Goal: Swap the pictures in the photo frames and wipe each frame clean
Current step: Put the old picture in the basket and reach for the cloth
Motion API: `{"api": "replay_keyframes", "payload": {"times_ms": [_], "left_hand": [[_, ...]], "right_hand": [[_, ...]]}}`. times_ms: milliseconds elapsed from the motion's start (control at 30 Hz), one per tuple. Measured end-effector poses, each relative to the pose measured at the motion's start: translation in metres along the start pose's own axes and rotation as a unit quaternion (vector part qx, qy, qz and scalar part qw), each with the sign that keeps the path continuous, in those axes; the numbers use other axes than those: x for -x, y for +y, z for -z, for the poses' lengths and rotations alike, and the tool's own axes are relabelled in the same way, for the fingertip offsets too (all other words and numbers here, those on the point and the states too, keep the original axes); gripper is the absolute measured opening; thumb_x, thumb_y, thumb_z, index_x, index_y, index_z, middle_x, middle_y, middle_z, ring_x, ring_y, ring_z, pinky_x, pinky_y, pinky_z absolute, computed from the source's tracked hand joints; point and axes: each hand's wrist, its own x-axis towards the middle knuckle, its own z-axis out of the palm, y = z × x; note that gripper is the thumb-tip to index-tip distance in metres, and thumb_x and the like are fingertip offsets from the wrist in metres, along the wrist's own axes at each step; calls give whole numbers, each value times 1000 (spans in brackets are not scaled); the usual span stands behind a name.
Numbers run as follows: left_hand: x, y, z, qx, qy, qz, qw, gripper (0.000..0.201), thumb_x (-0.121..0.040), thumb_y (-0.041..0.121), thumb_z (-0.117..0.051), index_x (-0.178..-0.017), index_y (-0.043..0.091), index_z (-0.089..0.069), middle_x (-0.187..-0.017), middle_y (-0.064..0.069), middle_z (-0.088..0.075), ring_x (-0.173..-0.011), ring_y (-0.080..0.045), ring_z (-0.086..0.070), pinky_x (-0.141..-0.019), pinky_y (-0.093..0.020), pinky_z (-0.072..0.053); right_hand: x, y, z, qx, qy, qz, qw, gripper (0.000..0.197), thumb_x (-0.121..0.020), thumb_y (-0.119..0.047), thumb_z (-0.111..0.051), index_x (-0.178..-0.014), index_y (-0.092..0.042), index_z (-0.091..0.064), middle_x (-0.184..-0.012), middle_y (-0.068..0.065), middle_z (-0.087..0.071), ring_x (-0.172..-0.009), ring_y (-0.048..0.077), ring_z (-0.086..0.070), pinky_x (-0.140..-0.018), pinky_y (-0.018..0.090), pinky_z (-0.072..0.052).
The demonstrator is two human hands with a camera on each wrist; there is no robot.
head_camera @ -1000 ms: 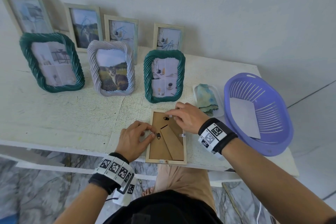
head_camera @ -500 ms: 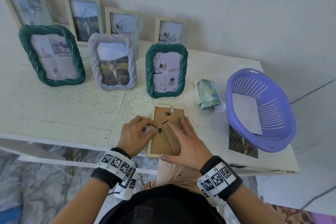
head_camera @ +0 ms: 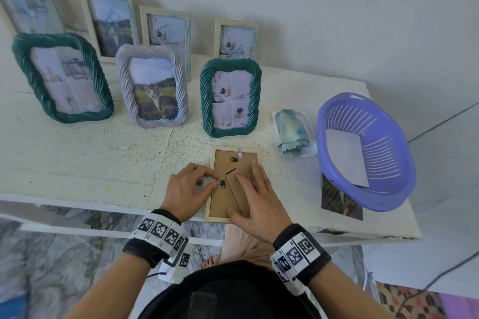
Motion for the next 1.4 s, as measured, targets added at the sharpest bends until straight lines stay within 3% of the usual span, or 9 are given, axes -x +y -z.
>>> {"api": "replay_keyframes", "payload": {"times_ms": [333,467,600,733,867,1067,1167,1300,1400], "left_hand": [[0,6,3,-7,-17,21,1000,31,-79,59,-50,-95,37,-65,-94,15,-56,-81,4,-57,-81,-37,-50],[-3,19,6,56,-31,51,997,13,-88,34,-66,-101,31,-64,-101,3,-57,-87,-3,-61,-82,-28,-53],[-10,43,15,163,-5,94,982,13,-94,24,-62,-106,23,-62,-97,4,-61,-71,-2,-65,-65,-14,-50],[-15,77,23,316,5,124,941,14,-99,23,-52,-109,18,-61,-97,-5,-69,-80,-16,-71,-78,-31,-56],[-20,99,17,465,-84,157,868,29,-104,24,-38,-115,7,-58,-103,-17,-72,-92,-30,-72,-81,-35,-56],[-22,80,-7,332,-67,167,926,21,-102,20,-45,-107,11,-64,-104,-7,-70,-94,-20,-71,-86,-35,-53],[-20,74,-13,328,-47,193,923,19,-101,25,-48,-114,22,-61,-110,-3,-67,-101,-20,-68,-88,-37,-53],[-18,79,-13,418,-49,222,880,34,-100,33,-49,-133,37,-45,-110,2,-70,-98,-16,-68,-78,-30,-55],[-19,80,-8,492,-12,217,843,38,-100,29,-48,-138,38,-44,-100,9,-75,-98,-16,-70,-87,-40,-56]], "right_hand": [[0,2,8,-53,6,1,999,67,-92,-45,-52,-149,-29,-20,-162,6,3,-149,19,5,-115,32,-12],[-1,6,19,-156,16,-28,987,59,-97,-45,-48,-149,-32,-24,-161,-2,-10,-147,10,-8,-118,36,-19],[-3,5,35,-223,43,-26,973,56,-96,-46,-51,-145,-26,-33,-147,-9,-36,-134,4,-32,-108,20,-30],[5,-1,57,-295,97,-49,949,50,-91,-54,-47,-135,-30,-49,-130,-16,-55,-117,-5,-50,-92,12,-37],[16,2,77,-370,159,-97,910,44,-89,-55,-50,-123,-28,-59,-110,-15,-66,-101,-3,-60,-82,18,-48],[27,26,84,-338,193,-141,910,12,-97,-27,-55,-107,-22,-59,-90,5,-66,-82,18,-64,-73,31,-49],[31,28,82,-439,206,-150,862,10,-98,-15,-54,-102,-17,-63,-89,9,-67,-85,18,-64,-78,33,-50],[26,16,78,-639,160,-172,732,16,-96,-9,-53,-105,-9,-65,-90,10,-68,-84,26,-66,-80,46,-55],[21,6,73,-679,124,-161,706,18,-95,-10,-53,-108,-8,-66,-87,12,-64,-77,26,-63,-79,45,-54]]}}
